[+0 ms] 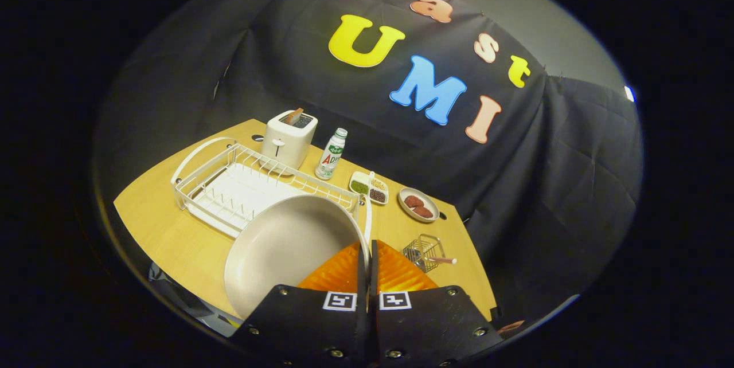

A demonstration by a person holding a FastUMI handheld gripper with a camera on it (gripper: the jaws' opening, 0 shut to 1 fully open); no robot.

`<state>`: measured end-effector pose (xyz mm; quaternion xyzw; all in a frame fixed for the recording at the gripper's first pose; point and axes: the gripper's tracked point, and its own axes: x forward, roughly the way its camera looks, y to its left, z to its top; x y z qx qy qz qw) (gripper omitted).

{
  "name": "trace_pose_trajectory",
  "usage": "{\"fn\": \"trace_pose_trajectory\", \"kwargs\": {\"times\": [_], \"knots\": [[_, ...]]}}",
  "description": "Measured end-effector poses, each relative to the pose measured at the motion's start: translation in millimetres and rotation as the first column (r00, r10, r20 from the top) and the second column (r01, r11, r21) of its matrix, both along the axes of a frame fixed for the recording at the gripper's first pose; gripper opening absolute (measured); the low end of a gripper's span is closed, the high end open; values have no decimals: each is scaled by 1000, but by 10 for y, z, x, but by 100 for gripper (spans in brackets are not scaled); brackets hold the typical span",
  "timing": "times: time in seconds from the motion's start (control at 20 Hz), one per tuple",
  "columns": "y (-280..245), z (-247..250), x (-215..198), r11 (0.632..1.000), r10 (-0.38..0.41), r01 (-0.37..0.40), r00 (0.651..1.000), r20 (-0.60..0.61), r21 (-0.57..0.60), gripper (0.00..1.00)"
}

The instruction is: Take the plate from the dish rack, then take the spoon from the basket and place it into the plate.

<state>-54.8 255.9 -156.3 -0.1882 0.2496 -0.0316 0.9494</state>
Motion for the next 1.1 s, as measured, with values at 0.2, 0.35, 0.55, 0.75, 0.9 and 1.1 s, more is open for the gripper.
{"fn": "trace_pose_trajectory", "kwargs": {"times": [0.2,0.35,0.55,0.75,0.9,1.1], "knots": [[-112,-224,-146,999,-30,31,999,-36,34,0],[-167,-438,-258,997,-57,61,995,-78,47,0],[-243,-761,-372,991,-105,115,984,-141,69,1],[-310,-969,-357,990,-125,133,979,-162,39,1],[-343,-1131,-343,984,-150,164,971,-188,63,1],[-384,-1355,-305,976,-181,203,958,-223,79,1]]}}
